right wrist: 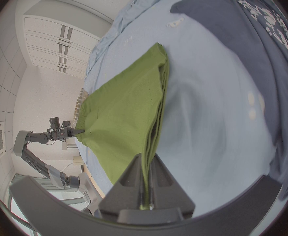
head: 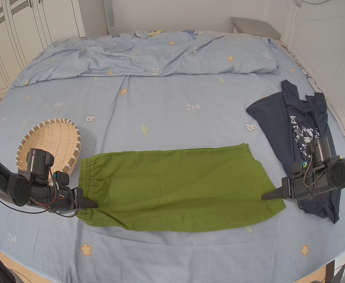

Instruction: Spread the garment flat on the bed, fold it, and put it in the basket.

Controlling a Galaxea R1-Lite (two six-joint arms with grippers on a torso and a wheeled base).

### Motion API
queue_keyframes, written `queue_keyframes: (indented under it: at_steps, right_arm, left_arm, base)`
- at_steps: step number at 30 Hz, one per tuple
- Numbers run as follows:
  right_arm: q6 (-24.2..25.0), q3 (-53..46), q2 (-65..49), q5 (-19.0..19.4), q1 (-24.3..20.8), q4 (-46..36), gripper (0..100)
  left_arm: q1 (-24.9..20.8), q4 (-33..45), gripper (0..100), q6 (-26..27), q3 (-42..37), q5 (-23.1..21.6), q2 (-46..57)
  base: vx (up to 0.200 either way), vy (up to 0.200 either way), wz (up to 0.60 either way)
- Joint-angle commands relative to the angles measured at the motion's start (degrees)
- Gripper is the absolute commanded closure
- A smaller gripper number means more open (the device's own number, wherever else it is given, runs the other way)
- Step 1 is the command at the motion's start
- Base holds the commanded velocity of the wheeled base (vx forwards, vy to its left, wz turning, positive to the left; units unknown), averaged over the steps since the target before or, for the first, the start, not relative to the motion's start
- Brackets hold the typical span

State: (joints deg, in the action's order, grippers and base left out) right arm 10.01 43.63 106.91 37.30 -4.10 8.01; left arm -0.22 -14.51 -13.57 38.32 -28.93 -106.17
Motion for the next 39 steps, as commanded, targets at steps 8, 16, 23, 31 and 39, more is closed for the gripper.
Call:
queue_keyframes:
  at_steps: [8, 16, 23, 31, 39]
  right_arm:
    - [-1.2, -18.4, -3.0, -0.1, -2.4, 9.7, 100]
    - [-0.7, -25.1, -2.8, -0.3, -3.4, 16.9, 100]
    - [-1.1, -25.4, -2.4, -0.2, -3.8, 17.0, 0]
    - [-1.1, -25.1, -2.7, -0.1, -2.9, 17.0, 0]
    - [-0.4, -22.9, -6.4, -0.3, -2.2, 17.8, 0]
  left_arm:
    - [2.9, 0.4, 100, 4.5, -11.2, 0.1, 7.4]
    - [3.1, 0.4, 100, 4.6, -13.7, 0.3, 8.7]
    - [3.4, 0.4, 100, 6.0, -13.5, 0.3, 8.3]
    - [5.2, 1.2, 100, 9.0, -13.0, 0.6, 9.0]
    - [8.0, 19.8, 100, 13.3, -3.9, 5.0, 21.2]
  base:
    - [0.000, 0.000, 0.00]
    - [0.000, 0.000, 0.00]
    - [0.000, 0.000, 0.00]
    - [0.000, 0.000, 0.00]
    - [0.000, 0.000, 0.00]
